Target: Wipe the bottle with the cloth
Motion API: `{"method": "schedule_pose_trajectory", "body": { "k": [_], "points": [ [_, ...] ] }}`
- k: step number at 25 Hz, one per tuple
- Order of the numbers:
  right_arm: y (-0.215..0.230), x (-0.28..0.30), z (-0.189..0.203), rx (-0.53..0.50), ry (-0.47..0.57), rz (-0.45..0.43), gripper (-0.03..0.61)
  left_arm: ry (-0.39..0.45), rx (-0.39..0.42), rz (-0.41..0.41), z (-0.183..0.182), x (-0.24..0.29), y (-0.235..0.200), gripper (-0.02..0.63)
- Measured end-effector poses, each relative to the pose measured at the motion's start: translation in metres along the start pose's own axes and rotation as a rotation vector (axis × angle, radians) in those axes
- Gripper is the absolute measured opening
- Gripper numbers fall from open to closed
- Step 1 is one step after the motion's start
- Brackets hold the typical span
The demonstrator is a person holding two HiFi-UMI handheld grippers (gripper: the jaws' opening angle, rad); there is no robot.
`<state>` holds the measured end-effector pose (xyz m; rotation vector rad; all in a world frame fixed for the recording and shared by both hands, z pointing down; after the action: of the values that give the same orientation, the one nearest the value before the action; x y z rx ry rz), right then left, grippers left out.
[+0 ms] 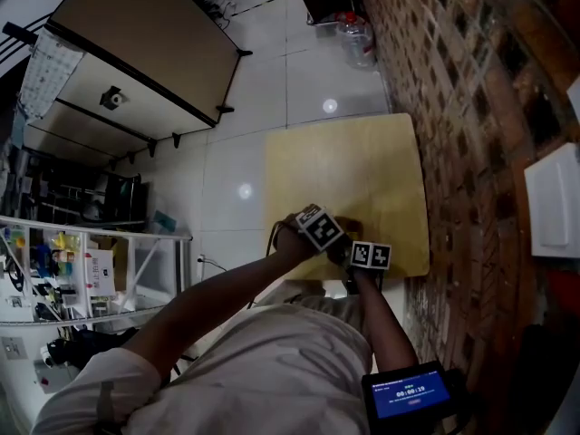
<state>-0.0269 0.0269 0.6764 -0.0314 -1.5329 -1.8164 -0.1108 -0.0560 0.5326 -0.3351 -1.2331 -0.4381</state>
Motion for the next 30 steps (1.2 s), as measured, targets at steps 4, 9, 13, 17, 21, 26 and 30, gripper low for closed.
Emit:
{"method": "schedule_pose_trajectory", "body": {
  "k": [4, 9, 13, 17, 21, 26, 30],
  "points": [
    [0.040, 0.002, 0.001, 0.115, -0.015, 0.116, 0.083, -0.011, 0.000, 0.001, 0.002, -0.002, 0.002, 0.166],
    [0.079, -0.017, 0.001, 0.237, 0.084, 0.224, 0.083, 0.021, -0.051, -0.021, 0.005, -0.004, 0.000, 0.167],
    [0.077, -0.036, 0.003, 0.238, 0.142, 0.197, 0.083, 0.061, -0.112, -0.082, 0.009, -0.008, -0.007, 0.166],
    [0.076, -0.047, 0.012, 0.216, 0.131, 0.194, 0.083, 0.104, -0.129, -0.122, 0.003, -0.011, -0.009, 0.164],
    [0.068, -0.052, 0.024, 0.197, 0.108, 0.190, 0.083, 0.124, -0.123, -0.140, 0.000, -0.015, -0.008, 0.160],
    [0.056, -0.052, 0.026, 0.183, 0.100, 0.183, 0.083, 0.170, -0.064, -0.131, -0.005, -0.023, -0.007, 0.184],
    [0.053, -0.047, 0.028, 0.161, 0.079, 0.170, 0.083, 0.205, -0.021, -0.101, -0.002, -0.025, -0.005, 0.246]
  ]
}}
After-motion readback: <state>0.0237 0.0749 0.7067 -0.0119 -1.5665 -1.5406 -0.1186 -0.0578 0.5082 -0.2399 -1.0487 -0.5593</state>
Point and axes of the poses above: the fingertips, and each gripper's own axes: x forward along the fingers, y to its right, z out of its underside, the point moved 10 cm from there along -x, backward along the fingers, and after that the axes turned 7 degrees about y, right-handed, at the moved point
